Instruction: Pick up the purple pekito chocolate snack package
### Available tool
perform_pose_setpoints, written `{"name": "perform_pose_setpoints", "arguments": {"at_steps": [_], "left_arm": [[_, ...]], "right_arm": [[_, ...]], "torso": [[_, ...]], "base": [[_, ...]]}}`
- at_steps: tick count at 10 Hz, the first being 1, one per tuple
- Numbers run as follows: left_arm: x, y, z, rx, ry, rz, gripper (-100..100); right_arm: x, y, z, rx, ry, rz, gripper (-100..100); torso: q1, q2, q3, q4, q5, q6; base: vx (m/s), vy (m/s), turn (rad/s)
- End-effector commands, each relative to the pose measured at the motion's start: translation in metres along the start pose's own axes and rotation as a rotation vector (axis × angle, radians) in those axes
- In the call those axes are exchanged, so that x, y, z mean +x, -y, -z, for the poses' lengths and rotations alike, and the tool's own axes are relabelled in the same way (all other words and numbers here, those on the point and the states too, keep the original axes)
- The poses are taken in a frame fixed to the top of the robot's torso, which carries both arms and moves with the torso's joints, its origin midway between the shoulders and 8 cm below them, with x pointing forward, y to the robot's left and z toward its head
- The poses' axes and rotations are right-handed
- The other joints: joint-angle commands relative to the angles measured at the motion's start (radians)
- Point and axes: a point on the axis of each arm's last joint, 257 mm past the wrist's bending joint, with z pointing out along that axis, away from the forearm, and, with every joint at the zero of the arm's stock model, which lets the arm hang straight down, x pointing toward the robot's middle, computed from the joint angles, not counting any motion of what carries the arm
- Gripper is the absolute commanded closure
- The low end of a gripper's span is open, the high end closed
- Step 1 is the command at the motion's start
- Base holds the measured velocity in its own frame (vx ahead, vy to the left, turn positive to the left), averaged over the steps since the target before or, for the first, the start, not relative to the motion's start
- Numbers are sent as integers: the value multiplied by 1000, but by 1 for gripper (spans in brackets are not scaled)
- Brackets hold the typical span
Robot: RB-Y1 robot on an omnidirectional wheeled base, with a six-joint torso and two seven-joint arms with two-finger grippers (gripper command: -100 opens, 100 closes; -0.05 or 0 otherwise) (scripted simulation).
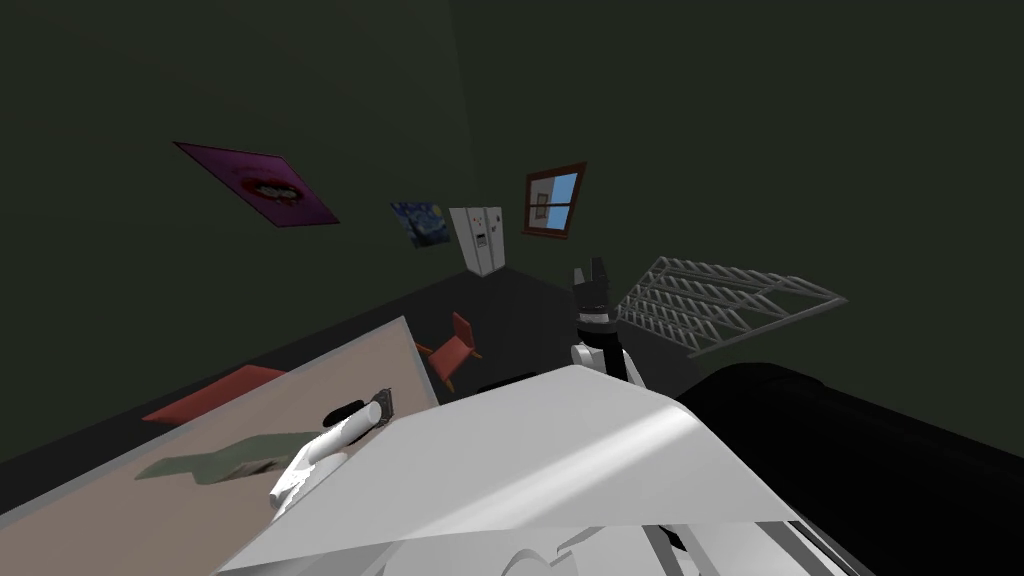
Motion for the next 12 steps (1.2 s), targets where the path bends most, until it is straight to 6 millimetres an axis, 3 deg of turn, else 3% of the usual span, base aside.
{"name": "perform_pose_setpoints", "arguments": {"at_steps": [1,8,12], "left_arm": [[0,-18,-2,-49,0,15,-100],[-6,-100,-4,-330,-15,121,-100],[-11,-128,2,-442,-16,157,-100]], "right_arm": [[0,0,0,0,0,0,0],[0,0,0,0,0,0,0],[0,0,0,0,0,0,0]], "torso": [[0,0,0,0,0,0],[2,2,1,0,0,0],[4,3,2,1,1,-1]], "base": [[40,-11,-21],[35,9,-11],[11,49,27]]}}
